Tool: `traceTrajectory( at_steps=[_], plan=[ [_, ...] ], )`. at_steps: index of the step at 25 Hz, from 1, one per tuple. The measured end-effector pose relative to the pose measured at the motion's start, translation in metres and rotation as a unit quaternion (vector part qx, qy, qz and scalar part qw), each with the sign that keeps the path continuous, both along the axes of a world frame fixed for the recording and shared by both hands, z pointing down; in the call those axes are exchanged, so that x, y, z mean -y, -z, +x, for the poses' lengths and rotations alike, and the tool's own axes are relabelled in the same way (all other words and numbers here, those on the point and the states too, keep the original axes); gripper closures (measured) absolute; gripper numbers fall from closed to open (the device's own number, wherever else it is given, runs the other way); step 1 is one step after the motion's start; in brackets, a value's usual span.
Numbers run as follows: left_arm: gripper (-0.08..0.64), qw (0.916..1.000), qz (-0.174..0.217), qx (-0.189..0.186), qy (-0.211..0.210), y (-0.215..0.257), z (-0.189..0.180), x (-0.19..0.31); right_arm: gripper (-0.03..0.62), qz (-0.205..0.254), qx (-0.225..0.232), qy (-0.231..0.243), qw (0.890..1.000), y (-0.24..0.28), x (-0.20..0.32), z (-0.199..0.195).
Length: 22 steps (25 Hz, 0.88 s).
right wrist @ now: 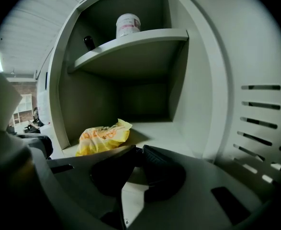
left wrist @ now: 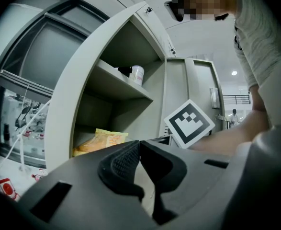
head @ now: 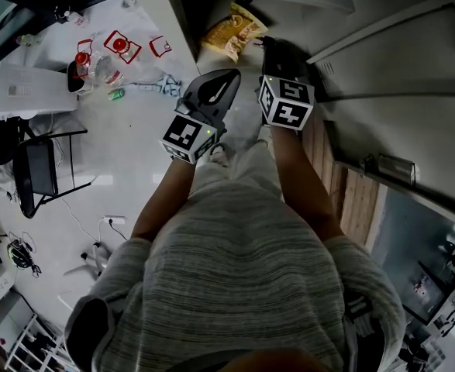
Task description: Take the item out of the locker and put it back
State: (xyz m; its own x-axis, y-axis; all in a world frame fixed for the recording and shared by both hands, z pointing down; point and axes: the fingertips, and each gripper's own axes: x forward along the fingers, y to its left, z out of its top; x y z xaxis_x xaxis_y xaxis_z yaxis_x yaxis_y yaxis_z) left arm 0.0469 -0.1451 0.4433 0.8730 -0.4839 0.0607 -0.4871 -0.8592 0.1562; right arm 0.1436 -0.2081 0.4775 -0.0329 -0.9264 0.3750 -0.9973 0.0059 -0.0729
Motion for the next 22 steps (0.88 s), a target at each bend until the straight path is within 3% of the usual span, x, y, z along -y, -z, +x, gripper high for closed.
traceTrajectory(
  at_steps=[8,13,17,22],
  plan=[
    [0.552,1.0000,0.002,-0.003,0.001,0.001,-0.003,-0.003,0.563,0.008,-0.003,0.001,1.000,0.002,-0.001,0.003],
    [0.552,0.9997,0.007,-0.021,0.008,0.009,-0.001,-0.003,0.565,0.038,-0.022,0.010,0.999,0.017,0.000,0.002],
    [0.552,1.0000,0.004,-0.008,0.003,0.007,-0.002,-0.007,0.565,0.067,-0.038,0.014,0.997,0.039,-0.004,0.000],
    [0.552,0.9998,0.009,-0.016,0.006,0.014,-0.001,-0.007,0.565,0.106,-0.033,0.013,0.994,0.071,-0.010,0.001]
  ],
)
